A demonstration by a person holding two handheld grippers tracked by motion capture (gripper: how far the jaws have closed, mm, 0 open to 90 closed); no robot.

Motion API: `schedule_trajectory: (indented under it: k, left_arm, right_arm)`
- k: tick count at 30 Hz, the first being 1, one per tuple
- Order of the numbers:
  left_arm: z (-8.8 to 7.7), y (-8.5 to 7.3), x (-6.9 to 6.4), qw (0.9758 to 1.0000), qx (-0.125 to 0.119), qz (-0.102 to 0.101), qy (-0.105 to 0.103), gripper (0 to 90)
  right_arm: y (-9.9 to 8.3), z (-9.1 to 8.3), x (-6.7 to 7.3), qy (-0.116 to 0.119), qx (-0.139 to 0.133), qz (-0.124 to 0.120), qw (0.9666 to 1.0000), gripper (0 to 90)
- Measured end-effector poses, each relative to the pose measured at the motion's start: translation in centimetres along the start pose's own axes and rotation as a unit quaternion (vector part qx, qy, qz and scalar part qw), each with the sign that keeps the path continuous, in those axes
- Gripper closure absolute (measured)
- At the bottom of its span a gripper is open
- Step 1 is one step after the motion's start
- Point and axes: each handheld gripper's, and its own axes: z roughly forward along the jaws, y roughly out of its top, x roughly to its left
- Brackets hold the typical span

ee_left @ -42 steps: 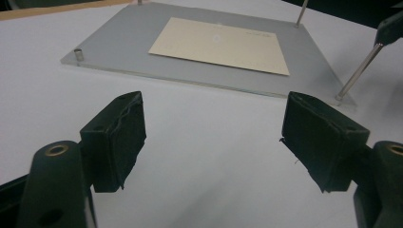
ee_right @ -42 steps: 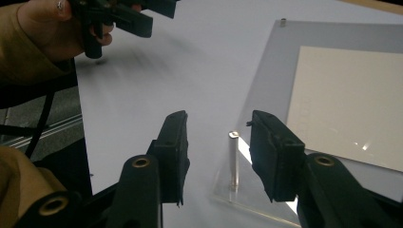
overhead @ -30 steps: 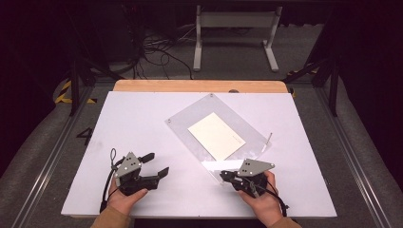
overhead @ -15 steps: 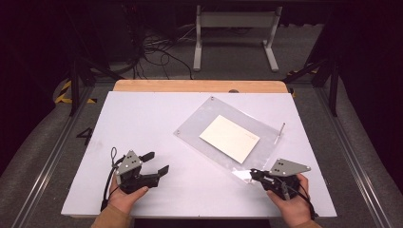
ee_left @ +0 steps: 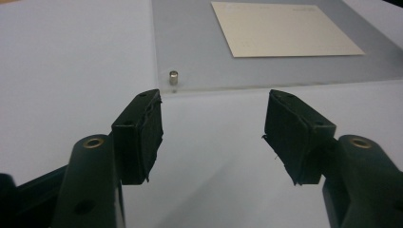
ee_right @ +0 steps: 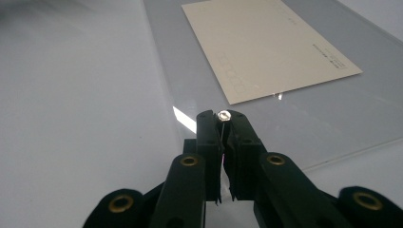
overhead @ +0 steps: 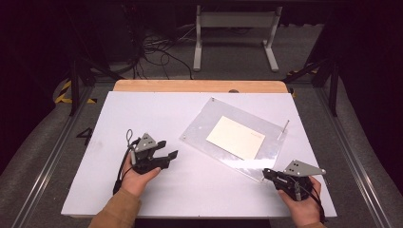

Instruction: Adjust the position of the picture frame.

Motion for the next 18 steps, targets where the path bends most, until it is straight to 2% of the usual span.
schedule_trajectory:
  k: [4, 7, 11, 14, 16, 18]
  left_arm:
    - [1.8, 1.4, 0.5, 0.9999, 0.007, -0.008, -0.008, 40.4]
    - [2.7, 2.1, 0.9, 1.0, -0.004, -0.003, -0.002, 41.0]
    - [4.1, 3.0, 1.2, 1.0, -0.006, 0.004, -0.002, 43.2]
    - [5.1, 3.4, 1.4, 1.0, -0.001, 0.008, -0.003, 46.4]
    - [5.4, 3.5, 1.6, 0.9999, 0.003, 0.01, -0.005, 51.6]
    - [6.4, 3.5, 1.7, 0.9998, 0.011, 0.015, 0.008, 54.7]
  right_arm:
    - [-0.1, 0.0, -0.1, 0.002, -0.003, -0.001, 1.0, 84.3]
    - [-0.1, 0.0, -0.1, 0.005, -0.005, -0.001, 1.0, 84.4]
    - [-0.1, 0.0, -0.1, 0.005, -0.005, -0.001, 1.0, 84.3]
    - [-0.1, 0.1, -0.1, 0.006, -0.005, -0.001, 1.0, 84.3]
    - [-0.1, 0.1, -0.1, 0.005, -0.005, -0.001, 1.0, 84.3]
    - [-0.1, 0.1, -0.1, 0.006, -0.005, -0.002, 1.0, 84.3]
